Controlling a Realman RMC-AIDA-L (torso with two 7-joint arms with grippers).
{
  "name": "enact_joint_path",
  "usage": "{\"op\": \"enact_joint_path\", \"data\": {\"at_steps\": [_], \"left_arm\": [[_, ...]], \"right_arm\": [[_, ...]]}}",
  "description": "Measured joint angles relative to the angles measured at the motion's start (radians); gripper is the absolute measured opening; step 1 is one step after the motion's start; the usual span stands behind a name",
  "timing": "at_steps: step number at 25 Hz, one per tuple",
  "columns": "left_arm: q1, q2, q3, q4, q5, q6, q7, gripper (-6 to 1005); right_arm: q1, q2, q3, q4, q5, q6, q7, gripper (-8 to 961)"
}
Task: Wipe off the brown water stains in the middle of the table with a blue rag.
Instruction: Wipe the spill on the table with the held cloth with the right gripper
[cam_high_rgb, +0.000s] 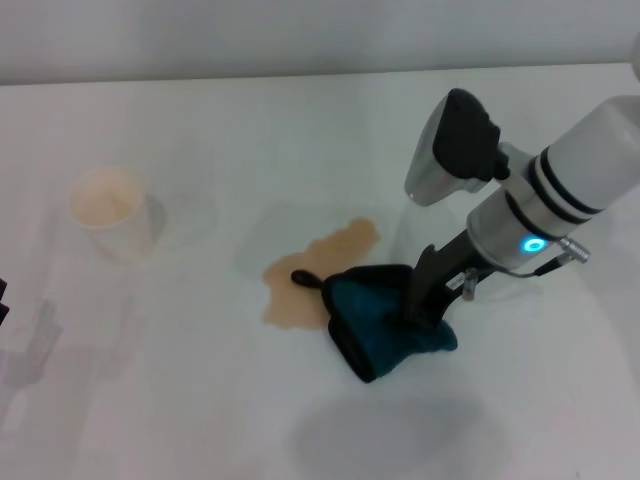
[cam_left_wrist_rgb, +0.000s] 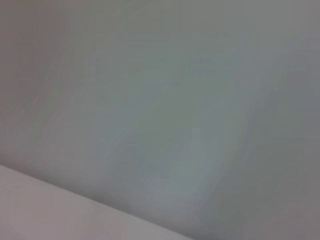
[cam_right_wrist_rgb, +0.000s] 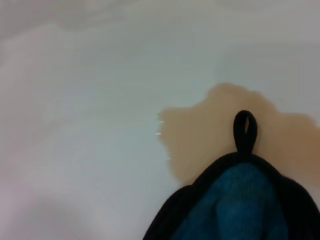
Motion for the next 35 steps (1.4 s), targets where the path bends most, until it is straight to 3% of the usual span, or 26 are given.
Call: {"op": "enact_joint_path", "data": {"at_steps": [8,16,35], "left_arm": [[-0.003,0.000,-0.001,0.000,0.004,-0.001,0.000,888],[-0.012,0.000,-0.004,0.000,0.006,-0.002,0.000,887],[-0.025,0.002,-0.008,0.009,-0.002,-0.002,0.000,888]], "right_arm": [[-0.026,0.011,-0.123,-0.025,0.116,-0.007,-0.006,69],[-0.036,0.018,-0.164,-0.043,0.178,0.023,-0.021,69],[-0.045,0.015,-0.203,-0.069,0.246,0.331,-0.042,81]]}}
